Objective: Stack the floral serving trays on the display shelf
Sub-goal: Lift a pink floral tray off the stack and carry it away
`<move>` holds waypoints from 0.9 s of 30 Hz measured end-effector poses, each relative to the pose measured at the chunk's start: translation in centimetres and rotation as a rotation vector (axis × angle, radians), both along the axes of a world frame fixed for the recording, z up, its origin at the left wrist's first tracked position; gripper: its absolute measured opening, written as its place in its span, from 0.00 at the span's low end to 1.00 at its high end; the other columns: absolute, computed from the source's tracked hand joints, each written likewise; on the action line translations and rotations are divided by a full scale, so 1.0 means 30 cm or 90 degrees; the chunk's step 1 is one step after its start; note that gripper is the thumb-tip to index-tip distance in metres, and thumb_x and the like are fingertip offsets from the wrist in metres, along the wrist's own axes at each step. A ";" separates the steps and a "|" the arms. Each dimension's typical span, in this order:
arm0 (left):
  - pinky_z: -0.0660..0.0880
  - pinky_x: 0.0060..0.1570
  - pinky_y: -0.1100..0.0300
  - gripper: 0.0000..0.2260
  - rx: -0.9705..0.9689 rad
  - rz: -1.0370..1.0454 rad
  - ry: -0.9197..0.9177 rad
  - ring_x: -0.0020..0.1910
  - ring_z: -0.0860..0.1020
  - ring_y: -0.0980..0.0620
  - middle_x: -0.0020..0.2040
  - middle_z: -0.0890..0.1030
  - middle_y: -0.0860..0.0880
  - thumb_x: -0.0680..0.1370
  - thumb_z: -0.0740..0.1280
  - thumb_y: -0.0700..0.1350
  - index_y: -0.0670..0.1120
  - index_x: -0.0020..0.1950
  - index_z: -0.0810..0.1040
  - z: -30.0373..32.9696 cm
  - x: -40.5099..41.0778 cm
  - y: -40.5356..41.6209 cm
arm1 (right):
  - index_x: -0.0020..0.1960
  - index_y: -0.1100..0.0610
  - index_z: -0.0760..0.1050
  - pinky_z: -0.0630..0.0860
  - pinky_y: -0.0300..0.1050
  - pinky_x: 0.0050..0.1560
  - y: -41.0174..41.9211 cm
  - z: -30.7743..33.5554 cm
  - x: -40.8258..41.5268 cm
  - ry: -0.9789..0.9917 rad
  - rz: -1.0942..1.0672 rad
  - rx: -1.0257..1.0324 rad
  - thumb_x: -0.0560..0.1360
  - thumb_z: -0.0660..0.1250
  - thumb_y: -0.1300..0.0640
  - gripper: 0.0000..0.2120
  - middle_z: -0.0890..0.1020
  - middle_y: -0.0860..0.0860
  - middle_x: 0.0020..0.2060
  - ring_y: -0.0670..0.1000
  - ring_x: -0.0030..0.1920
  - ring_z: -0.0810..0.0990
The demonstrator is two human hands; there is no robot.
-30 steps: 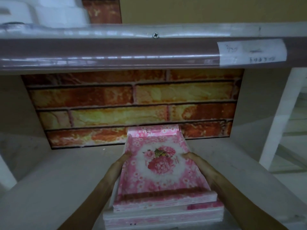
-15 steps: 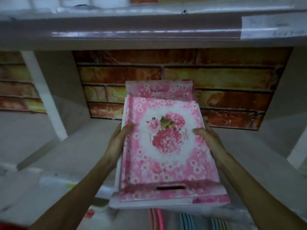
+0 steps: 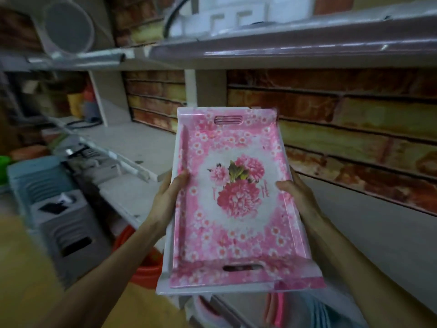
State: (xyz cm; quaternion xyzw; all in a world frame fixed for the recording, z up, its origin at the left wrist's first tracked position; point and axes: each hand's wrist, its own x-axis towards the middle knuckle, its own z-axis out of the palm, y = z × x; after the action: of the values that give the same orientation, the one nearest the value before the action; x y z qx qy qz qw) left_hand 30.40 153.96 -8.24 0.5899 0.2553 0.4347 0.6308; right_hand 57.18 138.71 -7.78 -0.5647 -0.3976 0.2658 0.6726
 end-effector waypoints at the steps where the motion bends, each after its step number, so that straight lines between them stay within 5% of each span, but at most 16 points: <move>1: 0.77 0.56 0.41 0.25 -0.004 0.029 0.000 0.55 0.82 0.40 0.59 0.83 0.45 0.72 0.70 0.62 0.56 0.66 0.74 0.001 -0.058 0.002 | 0.61 0.34 0.76 0.76 0.61 0.61 0.041 0.000 -0.037 -0.004 0.028 0.005 0.63 0.72 0.45 0.27 0.82 0.49 0.61 0.58 0.59 0.81; 5: 0.79 0.54 0.40 0.23 0.014 0.133 0.001 0.52 0.83 0.42 0.57 0.83 0.46 0.74 0.68 0.61 0.57 0.66 0.73 0.003 -0.301 0.021 | 0.63 0.34 0.74 0.78 0.52 0.56 0.216 0.012 -0.223 -0.029 0.125 0.021 0.68 0.68 0.52 0.25 0.82 0.44 0.59 0.52 0.59 0.82; 9: 0.82 0.43 0.53 0.21 0.038 0.211 0.010 0.49 0.84 0.46 0.56 0.83 0.47 0.77 0.64 0.58 0.56 0.69 0.70 0.018 -0.550 0.063 | 0.69 0.38 0.71 0.76 0.50 0.61 0.408 0.012 -0.441 -0.039 0.218 0.028 0.69 0.68 0.52 0.28 0.80 0.44 0.63 0.49 0.62 0.79; 15: 0.81 0.41 0.59 0.23 0.046 0.319 0.015 0.48 0.85 0.50 0.56 0.83 0.49 0.75 0.67 0.59 0.54 0.69 0.71 0.011 -0.913 0.188 | 0.63 0.32 0.72 0.75 0.52 0.63 0.673 -0.003 -0.803 -0.041 0.314 0.029 0.71 0.67 0.53 0.24 0.79 0.42 0.63 0.50 0.63 0.78; 21: 0.80 0.41 0.61 0.32 0.061 0.381 0.018 0.49 0.84 0.50 0.54 0.84 0.50 0.67 0.70 0.64 0.50 0.67 0.74 0.003 -1.176 0.330 | 0.66 0.36 0.70 0.79 0.35 0.50 0.891 -0.041 -1.071 -0.018 0.365 0.020 0.79 0.65 0.58 0.22 0.79 0.35 0.58 0.38 0.56 0.81; 27: 0.80 0.40 0.62 0.28 0.031 0.424 0.005 0.51 0.84 0.49 0.55 0.84 0.49 0.71 0.70 0.62 0.50 0.67 0.74 -0.038 -1.330 0.530 | 0.64 0.35 0.73 0.72 0.56 0.67 1.133 -0.066 -1.214 -0.012 0.390 0.007 0.77 0.68 0.56 0.21 0.80 0.40 0.62 0.47 0.63 0.78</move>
State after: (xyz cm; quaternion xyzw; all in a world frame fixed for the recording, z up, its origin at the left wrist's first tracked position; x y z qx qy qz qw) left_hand -9.49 169.87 -9.39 0.4910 0.4258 0.6206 0.4388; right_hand 20.76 172.72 -9.75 -0.4173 -0.5568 0.4487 0.5608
